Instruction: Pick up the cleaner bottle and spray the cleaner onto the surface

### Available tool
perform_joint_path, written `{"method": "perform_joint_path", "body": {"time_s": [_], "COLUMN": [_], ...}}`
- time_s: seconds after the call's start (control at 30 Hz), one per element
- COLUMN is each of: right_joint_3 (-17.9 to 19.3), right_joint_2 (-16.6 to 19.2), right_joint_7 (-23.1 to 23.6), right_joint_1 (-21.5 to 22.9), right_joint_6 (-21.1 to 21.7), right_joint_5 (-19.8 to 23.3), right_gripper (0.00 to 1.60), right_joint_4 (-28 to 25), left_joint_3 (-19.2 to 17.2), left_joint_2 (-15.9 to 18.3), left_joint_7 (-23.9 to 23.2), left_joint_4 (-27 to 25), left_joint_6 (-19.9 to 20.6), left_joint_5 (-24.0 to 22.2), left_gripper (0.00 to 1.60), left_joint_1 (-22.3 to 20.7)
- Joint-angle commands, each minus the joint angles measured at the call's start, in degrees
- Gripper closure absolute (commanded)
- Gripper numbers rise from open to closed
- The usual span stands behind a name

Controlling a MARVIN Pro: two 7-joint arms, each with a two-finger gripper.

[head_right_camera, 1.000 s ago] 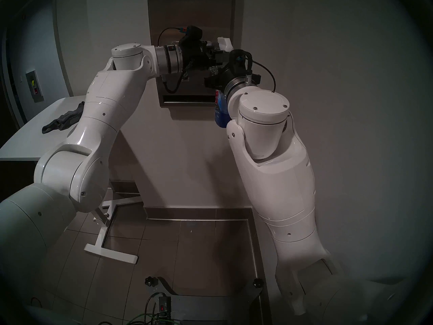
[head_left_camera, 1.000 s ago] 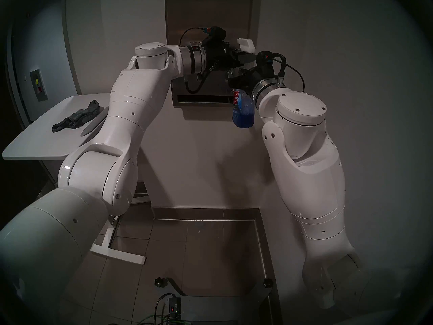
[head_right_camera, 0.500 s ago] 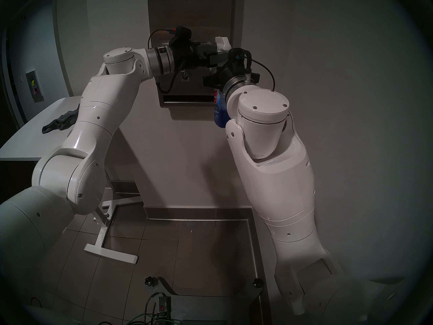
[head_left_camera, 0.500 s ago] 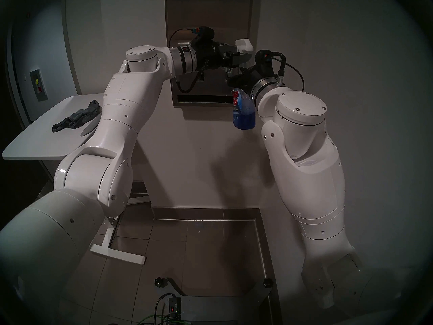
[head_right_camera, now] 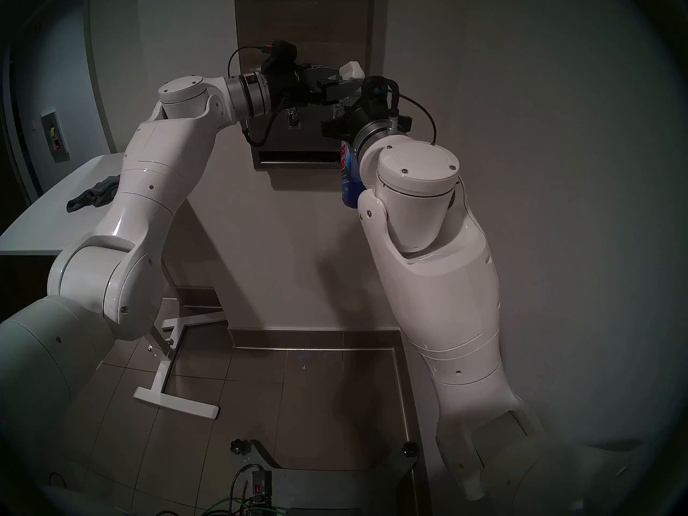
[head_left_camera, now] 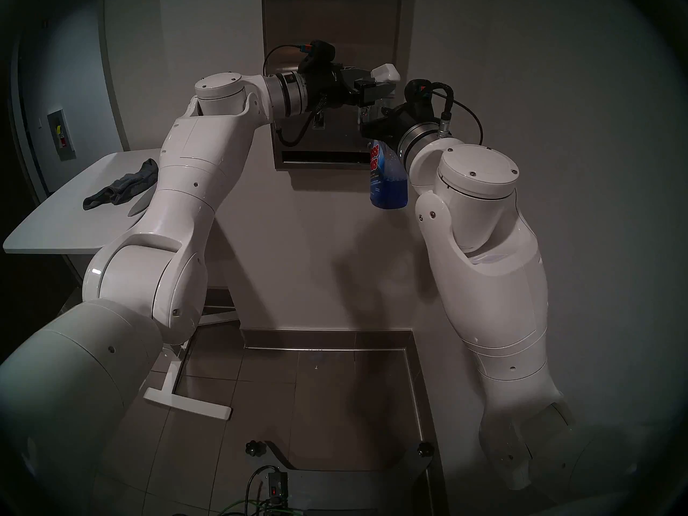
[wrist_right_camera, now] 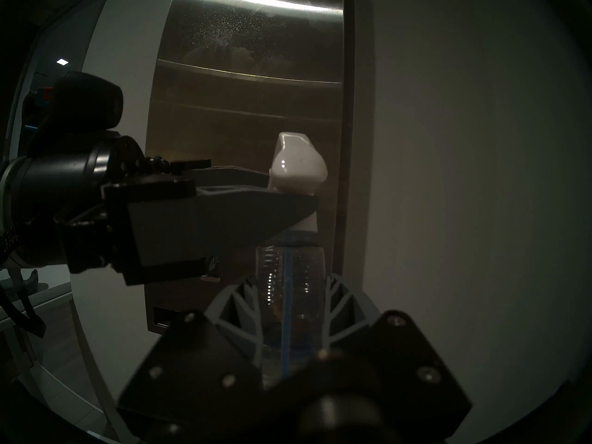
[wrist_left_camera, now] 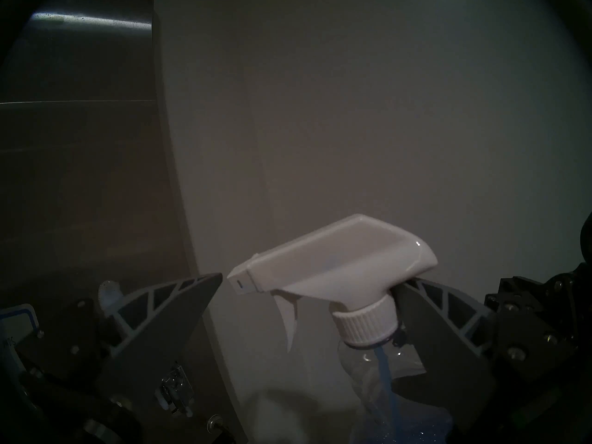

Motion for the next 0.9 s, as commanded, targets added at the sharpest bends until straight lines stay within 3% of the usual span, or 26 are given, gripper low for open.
{"method": "perform_joint_path", "body": {"time_s": [0.0,0.6,0.87], "right_joint_3": [0.8,0.8,0.8], "right_joint_2": [0.0,-0.1,-0.1], "right_joint_7": [-0.3,-0.3,-0.3], "right_joint_1": [3.1,3.1,3.1], "right_joint_6": [-2.0,-2.0,-2.0], "right_joint_5": [-1.0,-0.9,-1.0], "right_gripper": [1.60,1.60,1.60], "right_joint_4": [-3.3,-3.2,-3.2], "left_joint_3": [-1.0,-1.0,-1.1], "left_joint_2": [0.1,0.4,0.2], "left_joint_7": [1.2,-0.4,-0.9], "left_joint_4": [0.3,1.3,2.0], "left_joint_6": [-0.8,-1.0,1.2], "left_joint_5": [0.1,-0.6,-1.3], "left_gripper": [0.00,0.00,0.00], "left_joint_1": [-2.6,-3.1,-3.3]}}
